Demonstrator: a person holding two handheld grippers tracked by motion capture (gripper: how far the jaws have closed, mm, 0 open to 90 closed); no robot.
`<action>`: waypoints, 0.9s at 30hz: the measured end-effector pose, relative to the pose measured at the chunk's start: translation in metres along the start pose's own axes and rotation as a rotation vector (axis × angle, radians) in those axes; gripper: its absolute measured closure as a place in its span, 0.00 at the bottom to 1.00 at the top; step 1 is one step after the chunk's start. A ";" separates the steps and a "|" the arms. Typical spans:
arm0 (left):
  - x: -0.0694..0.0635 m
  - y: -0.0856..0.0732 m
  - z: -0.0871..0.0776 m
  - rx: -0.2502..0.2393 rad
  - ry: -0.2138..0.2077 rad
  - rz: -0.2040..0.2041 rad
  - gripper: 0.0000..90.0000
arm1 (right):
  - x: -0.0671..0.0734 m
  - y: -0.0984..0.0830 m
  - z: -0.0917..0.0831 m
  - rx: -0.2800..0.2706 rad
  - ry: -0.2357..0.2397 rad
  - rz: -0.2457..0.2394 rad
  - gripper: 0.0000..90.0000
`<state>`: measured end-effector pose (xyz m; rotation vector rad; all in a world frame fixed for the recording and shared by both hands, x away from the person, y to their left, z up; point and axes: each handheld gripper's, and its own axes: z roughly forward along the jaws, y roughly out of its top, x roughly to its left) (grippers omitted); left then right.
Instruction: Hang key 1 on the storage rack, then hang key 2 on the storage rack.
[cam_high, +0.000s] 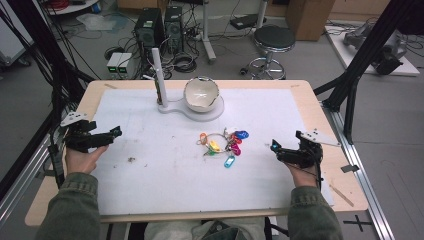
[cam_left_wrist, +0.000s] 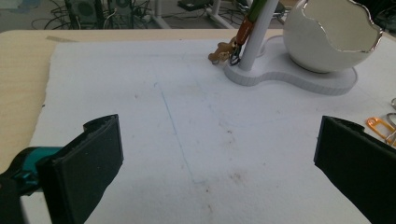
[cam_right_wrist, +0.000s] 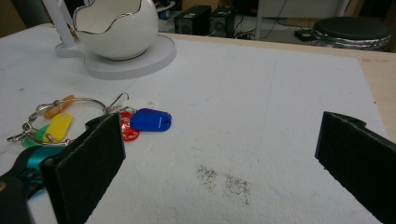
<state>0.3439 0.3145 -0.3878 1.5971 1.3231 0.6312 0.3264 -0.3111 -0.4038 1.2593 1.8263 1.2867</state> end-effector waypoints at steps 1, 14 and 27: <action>0.001 -0.002 -0.001 0.000 0.002 -0.004 0.02 | 0.000 0.000 0.000 0.000 0.000 -0.002 0.01; 0.011 -0.029 -0.016 0.049 0.093 0.002 0.02 | 0.001 0.002 0.007 0.016 0.014 0.012 0.01; 0.016 -0.039 -0.028 0.021 0.038 -0.040 0.02 | 0.021 0.021 0.025 0.056 0.132 0.004 0.01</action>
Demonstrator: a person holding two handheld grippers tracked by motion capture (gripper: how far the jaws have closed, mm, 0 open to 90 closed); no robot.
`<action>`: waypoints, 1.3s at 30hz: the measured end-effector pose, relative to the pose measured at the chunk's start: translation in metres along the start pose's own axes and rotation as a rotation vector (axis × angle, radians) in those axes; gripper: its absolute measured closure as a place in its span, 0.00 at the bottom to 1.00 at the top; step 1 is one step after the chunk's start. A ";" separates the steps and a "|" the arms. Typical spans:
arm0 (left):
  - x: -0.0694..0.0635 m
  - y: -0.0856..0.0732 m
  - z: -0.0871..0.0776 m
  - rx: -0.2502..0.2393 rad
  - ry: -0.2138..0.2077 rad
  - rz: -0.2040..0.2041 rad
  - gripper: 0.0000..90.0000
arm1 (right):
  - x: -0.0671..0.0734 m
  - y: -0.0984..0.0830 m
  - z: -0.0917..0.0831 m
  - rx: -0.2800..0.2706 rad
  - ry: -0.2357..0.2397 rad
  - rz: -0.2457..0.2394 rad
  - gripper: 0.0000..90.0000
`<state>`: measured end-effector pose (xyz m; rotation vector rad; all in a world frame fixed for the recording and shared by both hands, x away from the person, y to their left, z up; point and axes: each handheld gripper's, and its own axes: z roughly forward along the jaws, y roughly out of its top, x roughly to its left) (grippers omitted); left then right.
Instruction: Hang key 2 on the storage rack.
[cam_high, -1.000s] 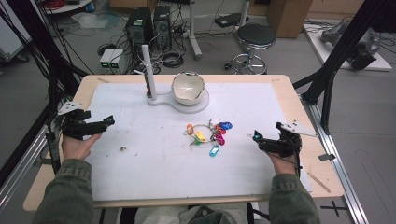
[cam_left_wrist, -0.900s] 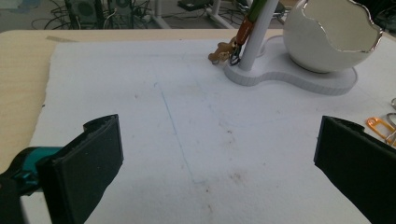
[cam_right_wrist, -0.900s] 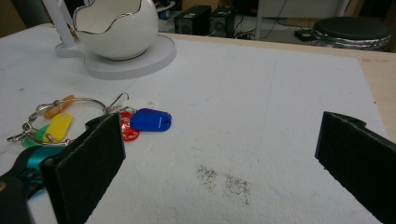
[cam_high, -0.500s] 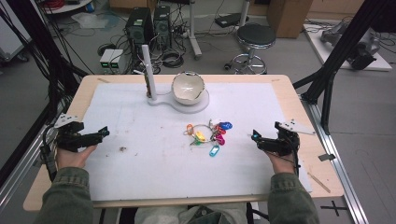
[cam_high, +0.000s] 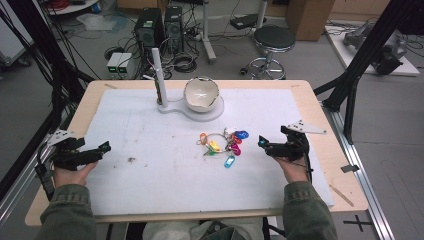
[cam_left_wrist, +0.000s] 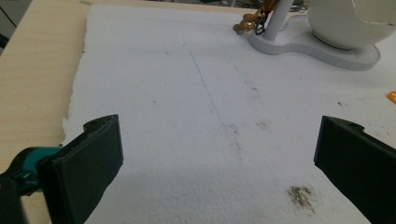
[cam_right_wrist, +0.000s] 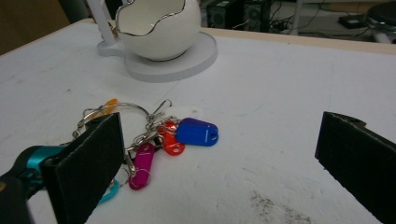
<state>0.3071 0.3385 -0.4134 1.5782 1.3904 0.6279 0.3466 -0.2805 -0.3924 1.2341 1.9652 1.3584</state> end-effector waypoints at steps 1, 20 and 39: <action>0.000 -0.001 0.000 0.001 -0.004 -0.002 0.02 | 0.000 0.001 0.001 0.006 0.011 -0.001 0.01; -0.004 -0.006 0.005 0.039 -0.036 0.013 0.02 | 0.020 0.022 0.029 0.092 0.095 -0.068 0.01; -0.004 -0.006 0.008 0.056 -0.034 0.022 0.02 | 0.039 0.033 0.060 0.177 0.155 -0.109 0.01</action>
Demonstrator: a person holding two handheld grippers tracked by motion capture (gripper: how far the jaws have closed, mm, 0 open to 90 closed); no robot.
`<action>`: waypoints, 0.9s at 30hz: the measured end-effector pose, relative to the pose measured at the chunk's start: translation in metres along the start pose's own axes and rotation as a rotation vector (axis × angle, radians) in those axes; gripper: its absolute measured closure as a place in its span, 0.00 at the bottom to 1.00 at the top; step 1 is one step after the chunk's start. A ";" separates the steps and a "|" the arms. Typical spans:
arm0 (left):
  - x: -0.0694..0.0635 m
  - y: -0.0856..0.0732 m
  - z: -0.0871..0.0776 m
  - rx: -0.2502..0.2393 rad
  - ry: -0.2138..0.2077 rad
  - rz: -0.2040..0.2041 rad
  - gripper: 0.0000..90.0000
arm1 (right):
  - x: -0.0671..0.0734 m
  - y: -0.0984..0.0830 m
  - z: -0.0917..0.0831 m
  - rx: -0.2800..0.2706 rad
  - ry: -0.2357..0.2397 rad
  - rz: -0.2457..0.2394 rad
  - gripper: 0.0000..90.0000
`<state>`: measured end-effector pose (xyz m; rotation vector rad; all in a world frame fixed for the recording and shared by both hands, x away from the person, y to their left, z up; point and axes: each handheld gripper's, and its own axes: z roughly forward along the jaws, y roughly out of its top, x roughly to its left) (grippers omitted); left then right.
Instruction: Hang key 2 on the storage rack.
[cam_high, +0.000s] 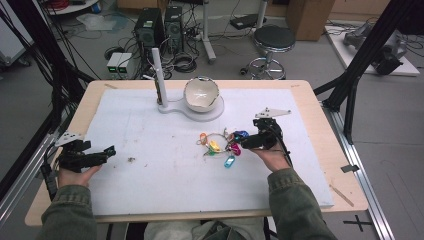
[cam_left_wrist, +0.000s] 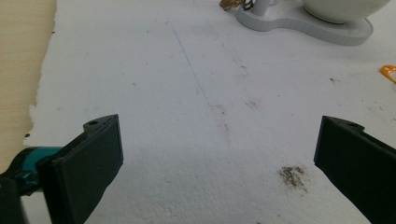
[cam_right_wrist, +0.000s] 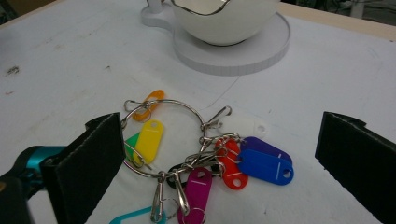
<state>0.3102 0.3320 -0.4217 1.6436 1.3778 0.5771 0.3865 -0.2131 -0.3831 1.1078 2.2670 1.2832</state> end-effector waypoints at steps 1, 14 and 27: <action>0.000 0.000 0.000 -0.001 -0.002 -0.002 0.02 | 0.001 0.001 0.001 0.006 0.002 -0.004 0.01; 0.001 0.000 0.000 0.000 -0.007 0.001 0.02 | 0.009 0.004 0.019 0.058 0.024 -0.037 0.01; 0.000 0.000 0.000 -0.002 -0.007 -0.002 0.02 | 0.022 0.004 0.039 0.110 0.067 -0.073 0.01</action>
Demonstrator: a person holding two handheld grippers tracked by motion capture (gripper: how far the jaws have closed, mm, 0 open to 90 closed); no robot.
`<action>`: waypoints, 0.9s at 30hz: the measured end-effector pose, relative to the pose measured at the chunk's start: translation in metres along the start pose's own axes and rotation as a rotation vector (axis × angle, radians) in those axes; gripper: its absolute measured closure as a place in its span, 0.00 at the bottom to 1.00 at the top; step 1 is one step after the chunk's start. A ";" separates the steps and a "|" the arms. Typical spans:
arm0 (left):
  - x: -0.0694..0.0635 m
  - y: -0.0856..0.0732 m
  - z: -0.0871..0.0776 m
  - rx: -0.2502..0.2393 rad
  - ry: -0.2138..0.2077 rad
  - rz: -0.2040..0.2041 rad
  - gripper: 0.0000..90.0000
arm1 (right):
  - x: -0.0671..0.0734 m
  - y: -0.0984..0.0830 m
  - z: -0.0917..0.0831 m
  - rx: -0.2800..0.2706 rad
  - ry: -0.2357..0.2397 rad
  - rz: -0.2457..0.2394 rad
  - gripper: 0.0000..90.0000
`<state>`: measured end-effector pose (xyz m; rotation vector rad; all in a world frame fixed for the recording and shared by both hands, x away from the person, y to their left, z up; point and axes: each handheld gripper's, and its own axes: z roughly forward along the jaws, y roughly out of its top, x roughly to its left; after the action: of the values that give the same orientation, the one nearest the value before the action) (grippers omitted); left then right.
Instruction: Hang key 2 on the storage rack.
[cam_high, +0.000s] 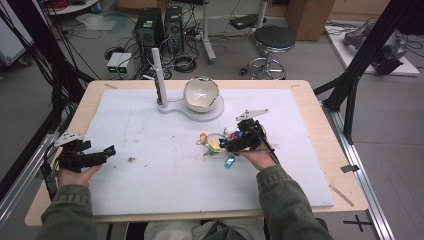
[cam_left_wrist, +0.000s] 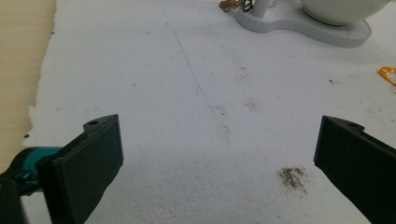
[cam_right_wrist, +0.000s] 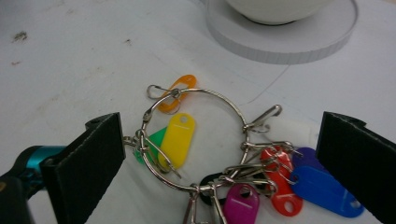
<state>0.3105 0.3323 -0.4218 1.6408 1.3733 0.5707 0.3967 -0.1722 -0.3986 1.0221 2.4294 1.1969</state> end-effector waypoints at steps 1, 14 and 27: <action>0.000 0.000 0.000 -0.001 0.001 -0.002 0.02 | 0.002 0.000 0.003 0.004 0.003 -0.005 0.01; 0.000 0.000 0.000 0.000 -0.010 0.003 0.02 | 0.015 0.003 0.026 0.094 0.074 -0.037 0.01; 0.000 0.001 0.000 -0.006 -0.014 -0.001 0.02 | 0.026 -0.003 0.040 0.199 0.093 -0.103 0.03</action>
<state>0.3107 0.3325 -0.4214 1.6365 1.3604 0.5609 0.3960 -0.1317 -0.4237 0.8979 2.6809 1.0070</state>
